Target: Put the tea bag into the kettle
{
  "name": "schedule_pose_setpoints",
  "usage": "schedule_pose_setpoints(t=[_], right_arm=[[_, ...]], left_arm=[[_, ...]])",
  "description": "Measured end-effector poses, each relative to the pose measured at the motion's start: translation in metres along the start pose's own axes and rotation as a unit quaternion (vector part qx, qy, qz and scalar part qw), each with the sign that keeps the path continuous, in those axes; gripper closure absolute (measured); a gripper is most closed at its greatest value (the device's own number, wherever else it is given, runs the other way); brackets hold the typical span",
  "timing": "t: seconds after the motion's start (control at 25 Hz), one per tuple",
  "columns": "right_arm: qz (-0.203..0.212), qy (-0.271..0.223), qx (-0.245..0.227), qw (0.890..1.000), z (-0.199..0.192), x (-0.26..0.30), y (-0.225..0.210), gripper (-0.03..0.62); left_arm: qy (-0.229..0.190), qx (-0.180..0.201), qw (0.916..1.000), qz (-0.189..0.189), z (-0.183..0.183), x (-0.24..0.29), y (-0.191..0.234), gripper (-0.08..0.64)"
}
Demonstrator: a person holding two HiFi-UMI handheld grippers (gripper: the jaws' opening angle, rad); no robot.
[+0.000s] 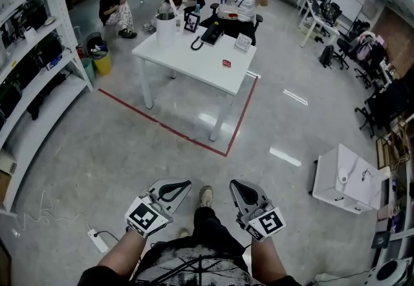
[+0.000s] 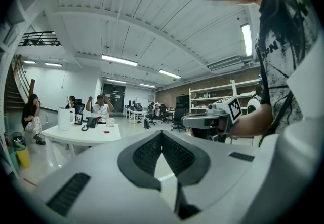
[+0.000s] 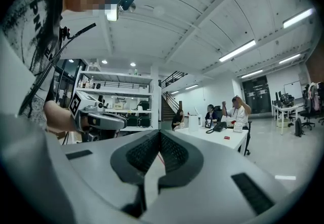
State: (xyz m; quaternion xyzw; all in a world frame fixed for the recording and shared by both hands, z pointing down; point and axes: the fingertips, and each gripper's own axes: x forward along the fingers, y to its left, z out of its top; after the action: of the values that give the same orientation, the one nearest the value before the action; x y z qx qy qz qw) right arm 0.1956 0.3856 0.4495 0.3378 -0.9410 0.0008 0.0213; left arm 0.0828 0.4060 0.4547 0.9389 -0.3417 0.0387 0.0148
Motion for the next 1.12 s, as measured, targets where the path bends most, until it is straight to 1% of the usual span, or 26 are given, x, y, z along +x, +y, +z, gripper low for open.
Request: schedule_pose_setpoints(t=[0.24, 0.72, 0.92, 1.12], right_arm=[[0.020, -0.012, -0.005, 1.000, 0.005, 0.041, -0.046, 0.586], [0.049, -0.013, 0.001, 0.999, 0.014, 0.118, -0.175, 0.586], [0.058, -0.014, 0.001, 0.998, 0.015, 0.140, -0.224, 0.586], [0.066, -0.029, 0.018, 0.997, 0.015, 0.158, -0.266, 0.586]], left_arm=[[0.003, 0.002, 0.9999, 0.011, 0.005, 0.040, 0.046, 0.552], [0.009, 0.001, 0.9994, 0.034, 0.027, 0.152, 0.141, 0.552], [0.007, 0.006, 0.9992, 0.039, 0.038, 0.200, 0.173, 0.552], [0.012, 0.015, 0.9988, 0.044, 0.042, 0.236, 0.199, 0.552]])
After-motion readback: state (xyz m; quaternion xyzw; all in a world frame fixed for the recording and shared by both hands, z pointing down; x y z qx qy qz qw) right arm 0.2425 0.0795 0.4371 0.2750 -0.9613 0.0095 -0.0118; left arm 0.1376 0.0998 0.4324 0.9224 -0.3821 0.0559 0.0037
